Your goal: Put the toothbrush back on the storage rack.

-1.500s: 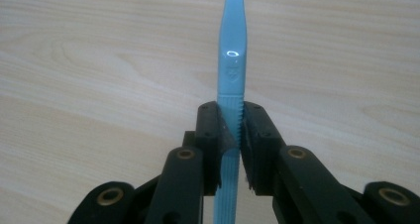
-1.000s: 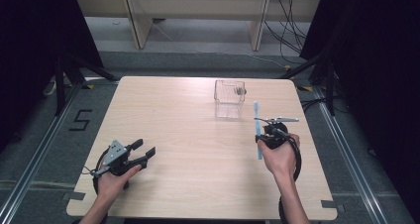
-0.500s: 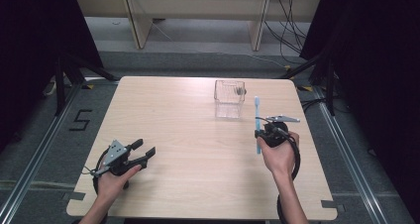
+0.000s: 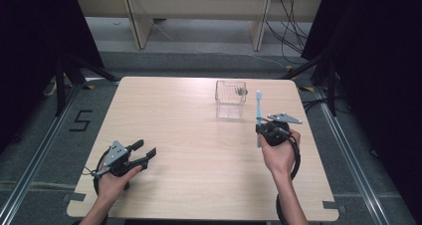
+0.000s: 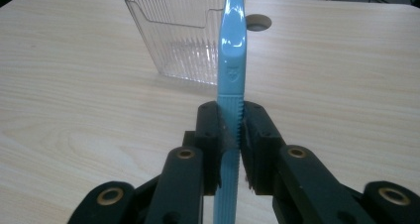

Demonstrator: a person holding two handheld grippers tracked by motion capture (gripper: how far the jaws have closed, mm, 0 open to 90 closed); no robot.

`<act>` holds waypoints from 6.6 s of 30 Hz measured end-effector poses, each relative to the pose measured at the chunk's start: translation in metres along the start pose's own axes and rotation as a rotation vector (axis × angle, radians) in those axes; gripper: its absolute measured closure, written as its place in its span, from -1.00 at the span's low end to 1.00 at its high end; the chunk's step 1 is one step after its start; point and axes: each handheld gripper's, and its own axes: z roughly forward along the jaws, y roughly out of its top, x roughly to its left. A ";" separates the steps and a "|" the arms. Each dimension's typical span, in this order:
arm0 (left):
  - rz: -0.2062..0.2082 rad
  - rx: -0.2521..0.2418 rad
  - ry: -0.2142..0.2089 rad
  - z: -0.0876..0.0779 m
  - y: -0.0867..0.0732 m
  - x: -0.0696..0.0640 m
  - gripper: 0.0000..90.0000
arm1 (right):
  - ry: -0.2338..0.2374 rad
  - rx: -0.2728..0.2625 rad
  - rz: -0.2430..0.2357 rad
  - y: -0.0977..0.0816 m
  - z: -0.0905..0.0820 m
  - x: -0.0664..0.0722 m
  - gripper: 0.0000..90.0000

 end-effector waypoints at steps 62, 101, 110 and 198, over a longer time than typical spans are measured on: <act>0.002 0.000 0.001 0.001 -0.001 0.000 -0.23 | 0.013 -0.296 0.026 0.022 0.021 0.003 0.76; -0.001 0.000 0.002 0.000 -0.001 0.001 -0.23 | -0.013 -0.419 -0.004 0.037 0.034 0.000 0.76; -0.005 -0.015 -0.006 0.001 -0.002 0.001 -0.23 | -0.010 -0.439 -0.013 0.044 0.038 0.000 0.76; -0.007 0.001 0.000 0.000 -0.001 0.002 -0.23 | 0.003 -0.495 -0.002 0.078 0.084 0.012 0.75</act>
